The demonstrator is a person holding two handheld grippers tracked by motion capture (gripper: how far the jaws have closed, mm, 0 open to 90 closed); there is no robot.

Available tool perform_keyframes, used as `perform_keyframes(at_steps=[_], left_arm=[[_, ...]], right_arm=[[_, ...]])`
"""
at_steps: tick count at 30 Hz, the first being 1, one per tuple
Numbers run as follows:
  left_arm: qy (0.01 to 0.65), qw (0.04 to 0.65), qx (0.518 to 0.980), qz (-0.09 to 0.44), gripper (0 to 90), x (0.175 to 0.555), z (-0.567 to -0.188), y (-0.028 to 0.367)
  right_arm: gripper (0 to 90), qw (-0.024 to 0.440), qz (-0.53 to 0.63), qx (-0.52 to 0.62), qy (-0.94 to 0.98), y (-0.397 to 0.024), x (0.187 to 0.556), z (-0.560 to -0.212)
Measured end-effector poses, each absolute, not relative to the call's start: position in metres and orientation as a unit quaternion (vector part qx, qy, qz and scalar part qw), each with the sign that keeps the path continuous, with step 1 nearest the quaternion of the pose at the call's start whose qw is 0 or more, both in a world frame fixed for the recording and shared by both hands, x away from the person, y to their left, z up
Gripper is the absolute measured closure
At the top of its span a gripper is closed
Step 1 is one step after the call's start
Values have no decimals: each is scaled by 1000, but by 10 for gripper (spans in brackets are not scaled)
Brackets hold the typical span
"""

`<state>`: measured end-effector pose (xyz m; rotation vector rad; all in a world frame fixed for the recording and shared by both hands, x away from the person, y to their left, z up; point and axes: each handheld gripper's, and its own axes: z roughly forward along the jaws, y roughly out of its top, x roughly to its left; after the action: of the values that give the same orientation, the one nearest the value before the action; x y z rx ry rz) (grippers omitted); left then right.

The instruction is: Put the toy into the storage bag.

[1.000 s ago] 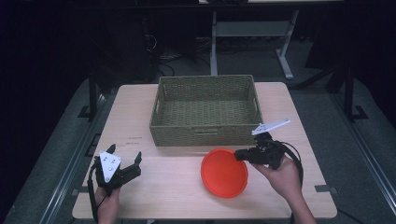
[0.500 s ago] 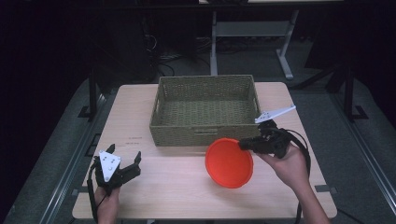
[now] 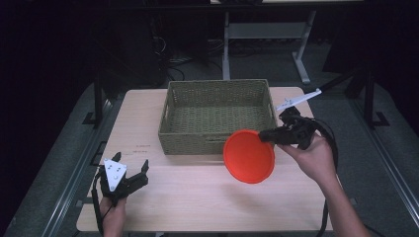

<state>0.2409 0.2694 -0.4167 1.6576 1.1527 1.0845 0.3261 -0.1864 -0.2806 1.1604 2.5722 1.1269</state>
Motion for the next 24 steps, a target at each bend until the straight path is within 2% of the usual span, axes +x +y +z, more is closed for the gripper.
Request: perform_keyframes(at_steps=[24], left_arm=[[463,416,656,427,127,243,-417,271]], right_arm=[[823,61,377,377,844,-184,362,-236]])
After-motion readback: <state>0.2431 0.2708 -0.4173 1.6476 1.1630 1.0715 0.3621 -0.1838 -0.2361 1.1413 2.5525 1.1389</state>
